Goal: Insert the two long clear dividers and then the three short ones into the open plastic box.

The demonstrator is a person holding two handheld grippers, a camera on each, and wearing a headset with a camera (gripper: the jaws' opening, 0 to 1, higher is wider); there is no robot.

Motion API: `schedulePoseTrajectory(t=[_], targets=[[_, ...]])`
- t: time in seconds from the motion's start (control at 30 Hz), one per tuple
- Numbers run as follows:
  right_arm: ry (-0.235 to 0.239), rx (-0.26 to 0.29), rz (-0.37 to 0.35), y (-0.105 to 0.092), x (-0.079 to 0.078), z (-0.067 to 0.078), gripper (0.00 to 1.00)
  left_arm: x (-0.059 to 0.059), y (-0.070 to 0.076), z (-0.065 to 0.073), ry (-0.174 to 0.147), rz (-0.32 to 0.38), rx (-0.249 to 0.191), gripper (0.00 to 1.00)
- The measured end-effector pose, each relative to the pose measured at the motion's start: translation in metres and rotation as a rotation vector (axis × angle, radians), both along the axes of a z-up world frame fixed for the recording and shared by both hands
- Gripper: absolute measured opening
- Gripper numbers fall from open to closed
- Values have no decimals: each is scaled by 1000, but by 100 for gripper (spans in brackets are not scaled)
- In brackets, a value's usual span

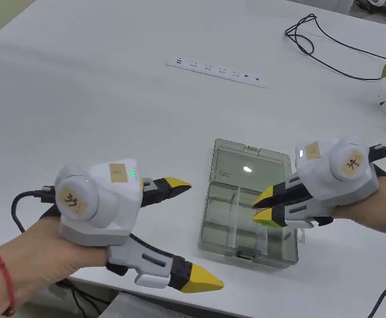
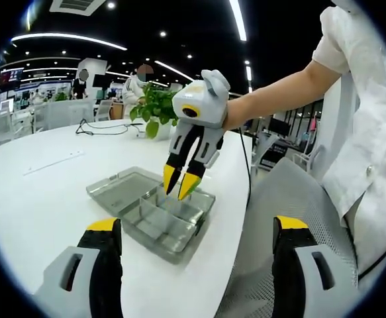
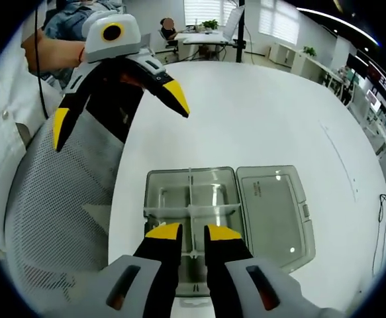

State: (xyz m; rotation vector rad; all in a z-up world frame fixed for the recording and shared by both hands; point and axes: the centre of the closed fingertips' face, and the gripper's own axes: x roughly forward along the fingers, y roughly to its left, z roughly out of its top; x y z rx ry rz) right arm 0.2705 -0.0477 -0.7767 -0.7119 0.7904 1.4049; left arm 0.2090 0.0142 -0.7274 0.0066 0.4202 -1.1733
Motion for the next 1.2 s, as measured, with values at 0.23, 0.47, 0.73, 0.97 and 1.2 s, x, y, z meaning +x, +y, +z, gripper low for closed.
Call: schedulePoseTrajectory(t=[0.23, 0.47, 0.73, 0.97, 1.2], targets=[[-11, 24, -30, -8, 1, 13, 21, 0, 0, 1, -3, -8, 5, 98], [-18, 24, -47, -27, 1, 23, 29, 1, 1, 0, -8, -9, 17, 100], [-19, 7, -68, -51, -3, 28, 36, 2, 3, 0, -5, -8, 18, 99], [-17, -14, -84, -72, -7, 32, 42, 2, 4, 0, -4, -8, 24, 99], [-13, -58, -100, -104, -9, 30, 45, 3, 5, 1, -3, -7, 26, 99]])
